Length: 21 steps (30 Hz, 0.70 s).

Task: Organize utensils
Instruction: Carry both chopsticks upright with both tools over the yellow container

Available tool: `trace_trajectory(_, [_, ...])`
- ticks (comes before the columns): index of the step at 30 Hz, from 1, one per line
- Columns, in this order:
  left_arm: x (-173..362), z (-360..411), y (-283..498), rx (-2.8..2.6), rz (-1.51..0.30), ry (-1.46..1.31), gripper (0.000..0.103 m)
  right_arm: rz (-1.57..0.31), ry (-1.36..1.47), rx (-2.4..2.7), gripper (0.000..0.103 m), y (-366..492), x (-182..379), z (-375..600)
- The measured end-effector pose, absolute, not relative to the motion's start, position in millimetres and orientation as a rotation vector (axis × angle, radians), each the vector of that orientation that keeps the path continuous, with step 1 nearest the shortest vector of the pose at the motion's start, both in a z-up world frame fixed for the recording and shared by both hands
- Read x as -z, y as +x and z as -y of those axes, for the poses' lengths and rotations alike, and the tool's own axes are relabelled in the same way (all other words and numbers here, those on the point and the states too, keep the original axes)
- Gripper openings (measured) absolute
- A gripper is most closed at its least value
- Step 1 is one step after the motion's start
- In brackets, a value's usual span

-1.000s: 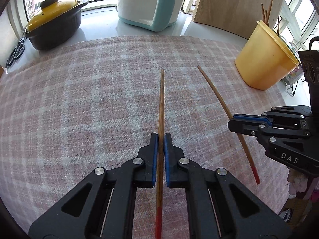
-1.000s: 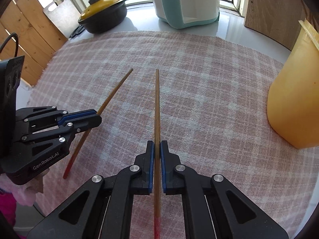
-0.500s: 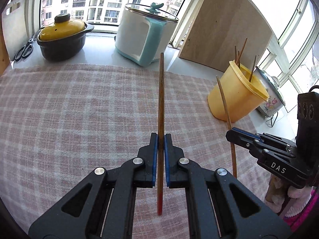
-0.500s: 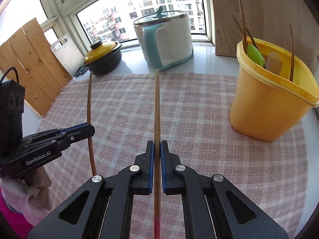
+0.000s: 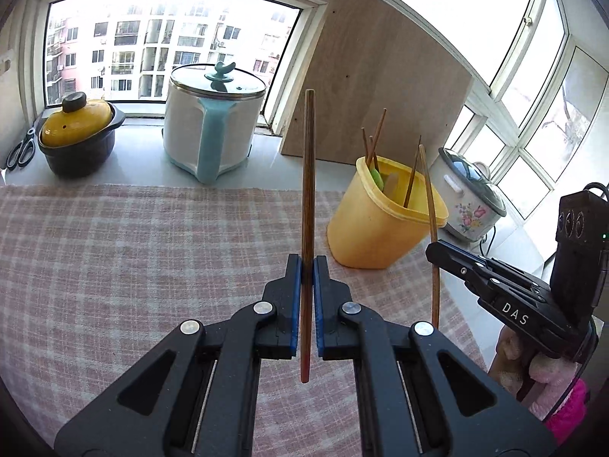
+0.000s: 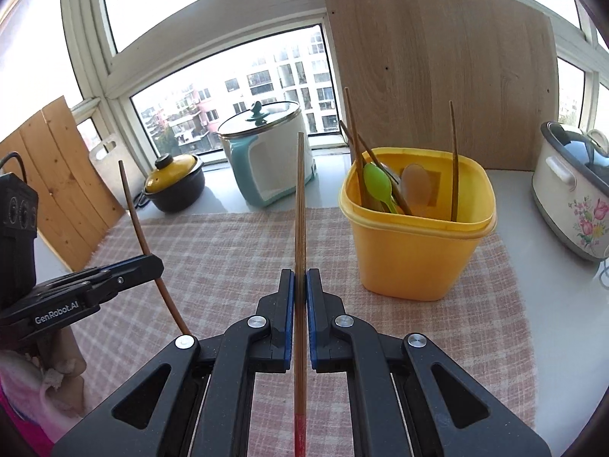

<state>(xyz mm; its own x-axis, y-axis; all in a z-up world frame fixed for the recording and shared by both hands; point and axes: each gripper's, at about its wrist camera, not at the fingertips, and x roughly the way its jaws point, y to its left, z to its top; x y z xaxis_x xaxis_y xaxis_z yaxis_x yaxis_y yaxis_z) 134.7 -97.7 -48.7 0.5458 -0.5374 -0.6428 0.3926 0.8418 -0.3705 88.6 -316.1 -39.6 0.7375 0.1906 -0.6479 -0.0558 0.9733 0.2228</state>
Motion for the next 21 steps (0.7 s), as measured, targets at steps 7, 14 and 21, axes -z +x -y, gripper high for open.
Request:
trace_trajectory(7, [19,128,144,0.607,-0.769,-0.189,0.004,-0.658,0.197,-0.107,0.005,94,18,340])
trace_trajectory(14, [-1,159,162,0.652,-0.726,-0.165,0.004,-0.618,0.185,-0.083,0.005,106,4,361])
trace_trajectory(21, [-23,187,182,0.677,-0.684,-0.162,0.004,-0.587,0.164,-0.065,0.005,120,-5,379])
